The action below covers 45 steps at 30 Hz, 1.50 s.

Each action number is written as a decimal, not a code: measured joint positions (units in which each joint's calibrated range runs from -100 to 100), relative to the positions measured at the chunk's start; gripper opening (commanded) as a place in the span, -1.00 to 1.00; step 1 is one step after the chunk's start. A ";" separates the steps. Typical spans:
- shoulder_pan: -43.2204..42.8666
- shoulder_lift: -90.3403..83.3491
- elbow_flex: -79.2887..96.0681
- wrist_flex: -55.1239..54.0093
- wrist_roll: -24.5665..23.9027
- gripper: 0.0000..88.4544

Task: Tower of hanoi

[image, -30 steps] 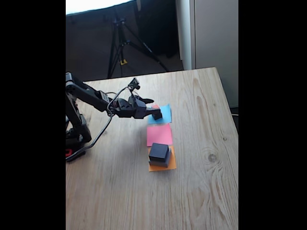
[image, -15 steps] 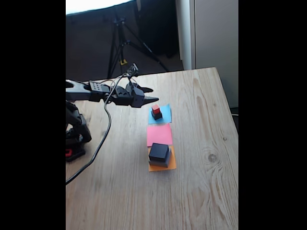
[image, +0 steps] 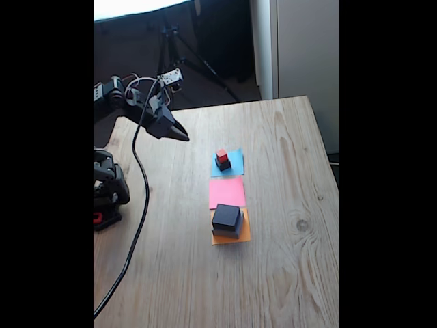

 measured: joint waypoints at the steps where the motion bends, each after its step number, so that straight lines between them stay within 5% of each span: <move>1: 0.83 0.00 -3.65 3.04 -1.04 -0.99; 11: 15.38 1.03 -32.86 18.65 -11.81 -0.99; 20: 32.94 -0.94 -28.86 18.65 5.38 -0.93; 26: 37.07 -3.93 -16.95 18.41 12.67 -0.54; 32: 38.31 -5.47 -0.78 7.77 14.76 -0.40; 45: 38.31 -5.39 30.33 -32.67 14.58 -0.36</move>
